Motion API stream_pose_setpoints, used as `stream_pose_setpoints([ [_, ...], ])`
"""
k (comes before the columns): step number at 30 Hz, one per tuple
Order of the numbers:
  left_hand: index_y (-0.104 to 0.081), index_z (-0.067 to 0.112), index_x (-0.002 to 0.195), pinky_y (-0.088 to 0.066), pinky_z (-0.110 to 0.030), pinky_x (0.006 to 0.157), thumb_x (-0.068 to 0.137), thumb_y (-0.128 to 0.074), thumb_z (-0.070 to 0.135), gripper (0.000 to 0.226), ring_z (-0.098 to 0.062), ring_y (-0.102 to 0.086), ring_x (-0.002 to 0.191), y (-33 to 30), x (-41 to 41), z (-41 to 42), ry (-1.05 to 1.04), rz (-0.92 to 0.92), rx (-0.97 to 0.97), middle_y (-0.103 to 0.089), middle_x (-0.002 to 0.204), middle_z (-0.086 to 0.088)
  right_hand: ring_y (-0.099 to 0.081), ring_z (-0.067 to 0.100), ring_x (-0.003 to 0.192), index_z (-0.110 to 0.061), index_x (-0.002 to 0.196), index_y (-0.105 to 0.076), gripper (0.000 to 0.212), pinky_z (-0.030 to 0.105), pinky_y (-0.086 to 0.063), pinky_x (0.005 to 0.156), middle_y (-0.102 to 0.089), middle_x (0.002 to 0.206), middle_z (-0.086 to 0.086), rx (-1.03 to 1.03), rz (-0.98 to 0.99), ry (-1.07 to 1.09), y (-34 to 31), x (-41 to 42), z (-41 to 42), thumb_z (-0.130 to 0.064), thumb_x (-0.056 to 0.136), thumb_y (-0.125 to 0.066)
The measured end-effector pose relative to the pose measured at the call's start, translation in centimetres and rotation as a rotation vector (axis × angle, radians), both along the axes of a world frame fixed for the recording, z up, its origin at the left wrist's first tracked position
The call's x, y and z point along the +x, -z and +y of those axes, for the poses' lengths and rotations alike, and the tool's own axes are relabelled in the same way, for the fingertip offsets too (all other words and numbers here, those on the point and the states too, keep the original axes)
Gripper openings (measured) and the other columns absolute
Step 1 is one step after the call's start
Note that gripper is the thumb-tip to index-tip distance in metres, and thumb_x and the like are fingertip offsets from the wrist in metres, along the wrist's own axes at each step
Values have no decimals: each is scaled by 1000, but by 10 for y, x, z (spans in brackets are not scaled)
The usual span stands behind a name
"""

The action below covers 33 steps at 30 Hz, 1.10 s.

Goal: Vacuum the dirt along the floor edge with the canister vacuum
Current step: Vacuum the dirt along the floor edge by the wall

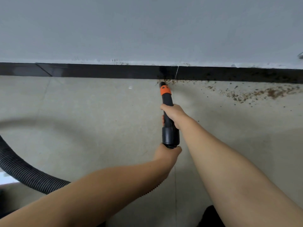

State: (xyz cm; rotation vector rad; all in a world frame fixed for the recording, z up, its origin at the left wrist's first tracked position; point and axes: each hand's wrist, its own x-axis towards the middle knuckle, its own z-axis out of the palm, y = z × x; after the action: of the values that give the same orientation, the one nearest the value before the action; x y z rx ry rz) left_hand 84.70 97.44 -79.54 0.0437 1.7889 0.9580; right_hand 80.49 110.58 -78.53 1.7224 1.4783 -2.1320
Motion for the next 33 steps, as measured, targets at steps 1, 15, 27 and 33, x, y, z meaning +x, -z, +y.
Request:
stream_pose_setpoints([
  [1,-53,17,93,-41,-23,57,83,-61,16,12,-17,-49,60,1,4,4,17,-8,3,-54,75,-5,-48,21,41,-10,89,-46,10,29,-47,46,-51,58,10,9,-7,20,1,5,4,-11,87,-56],
  [15,-56,15,109,-48,-29,68,77,-66,23,34,-21,-54,71,7,18,50,155,-102,13,-59,83,-6,-47,21,45,-11,90,-45,14,31,-45,50,-50,59,8,9,-68,227,2,47,59,-13,87,-59],
  [27,-53,20,86,-44,-29,66,80,-61,16,11,-22,-50,70,5,8,38,66,-95,-1,-54,77,-6,-47,21,43,-11,92,-45,13,30,-47,48,-51,59,9,2,-40,100,3,22,42,-13,87,-57],
  [33,-52,19,86,-43,-27,64,82,-60,15,11,-21,-49,67,5,-5,24,43,-82,-10,-53,77,-6,-46,21,42,-11,89,-44,13,29,-45,48,-51,55,8,-7,-20,52,2,5,26,-14,87,-57],
])
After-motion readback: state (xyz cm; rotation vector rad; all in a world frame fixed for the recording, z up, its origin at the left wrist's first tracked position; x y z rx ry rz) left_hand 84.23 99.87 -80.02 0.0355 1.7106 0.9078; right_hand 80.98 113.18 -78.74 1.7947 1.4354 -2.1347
